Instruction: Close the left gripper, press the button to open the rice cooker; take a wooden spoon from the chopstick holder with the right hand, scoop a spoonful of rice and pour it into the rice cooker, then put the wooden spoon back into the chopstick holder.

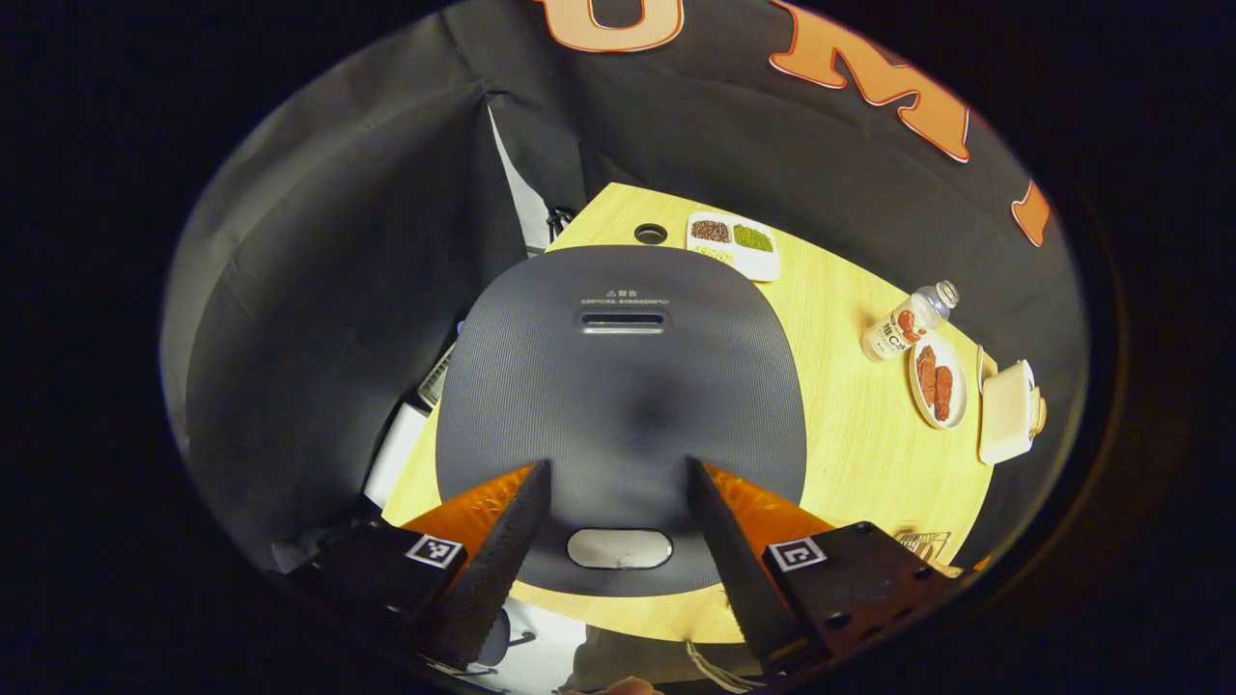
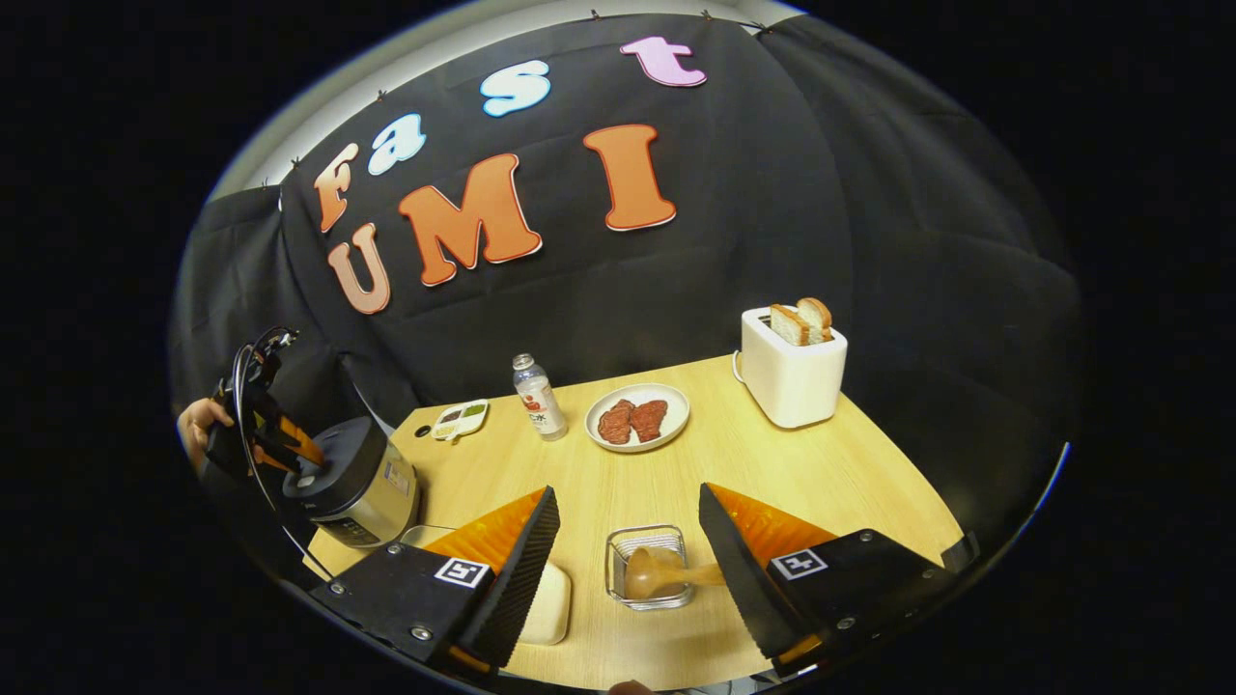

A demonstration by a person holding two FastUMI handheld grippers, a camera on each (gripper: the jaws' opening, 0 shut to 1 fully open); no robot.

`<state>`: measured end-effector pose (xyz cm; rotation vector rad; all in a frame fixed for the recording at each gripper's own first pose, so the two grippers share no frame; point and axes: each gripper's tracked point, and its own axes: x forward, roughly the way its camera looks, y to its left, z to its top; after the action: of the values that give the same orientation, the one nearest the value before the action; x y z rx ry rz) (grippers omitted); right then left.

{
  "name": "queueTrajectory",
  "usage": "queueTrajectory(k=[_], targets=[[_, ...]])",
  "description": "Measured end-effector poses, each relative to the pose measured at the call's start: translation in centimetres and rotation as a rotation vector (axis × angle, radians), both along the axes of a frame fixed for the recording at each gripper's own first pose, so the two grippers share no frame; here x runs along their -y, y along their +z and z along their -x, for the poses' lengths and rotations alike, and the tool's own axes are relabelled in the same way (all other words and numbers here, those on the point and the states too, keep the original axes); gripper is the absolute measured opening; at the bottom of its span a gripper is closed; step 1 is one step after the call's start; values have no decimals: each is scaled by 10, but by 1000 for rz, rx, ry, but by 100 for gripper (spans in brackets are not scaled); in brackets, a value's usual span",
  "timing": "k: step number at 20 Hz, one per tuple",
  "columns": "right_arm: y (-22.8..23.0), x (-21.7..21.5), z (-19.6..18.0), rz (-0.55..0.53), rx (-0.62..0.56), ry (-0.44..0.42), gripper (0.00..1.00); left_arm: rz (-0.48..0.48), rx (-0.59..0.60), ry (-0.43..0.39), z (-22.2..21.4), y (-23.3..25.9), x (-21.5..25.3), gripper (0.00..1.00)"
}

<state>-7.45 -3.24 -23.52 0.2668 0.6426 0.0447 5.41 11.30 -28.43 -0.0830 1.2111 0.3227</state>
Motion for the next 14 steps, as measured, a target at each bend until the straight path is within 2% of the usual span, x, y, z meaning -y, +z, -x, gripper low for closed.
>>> queueTrajectory(k=[3,4,9,14], targets=[[14,-6,-9,12,32,26,91,1,96,0,-1,4,2,100],[21,-6,-13,24,50,28,91,7,161,-8,-7,14,3,100],[79,-6,-42,84,204,16,91,-83,571,-158,-21,121,27,98],[134,-20,-64,112,380,9,90,-141,892,-277,3,208,80,98]])
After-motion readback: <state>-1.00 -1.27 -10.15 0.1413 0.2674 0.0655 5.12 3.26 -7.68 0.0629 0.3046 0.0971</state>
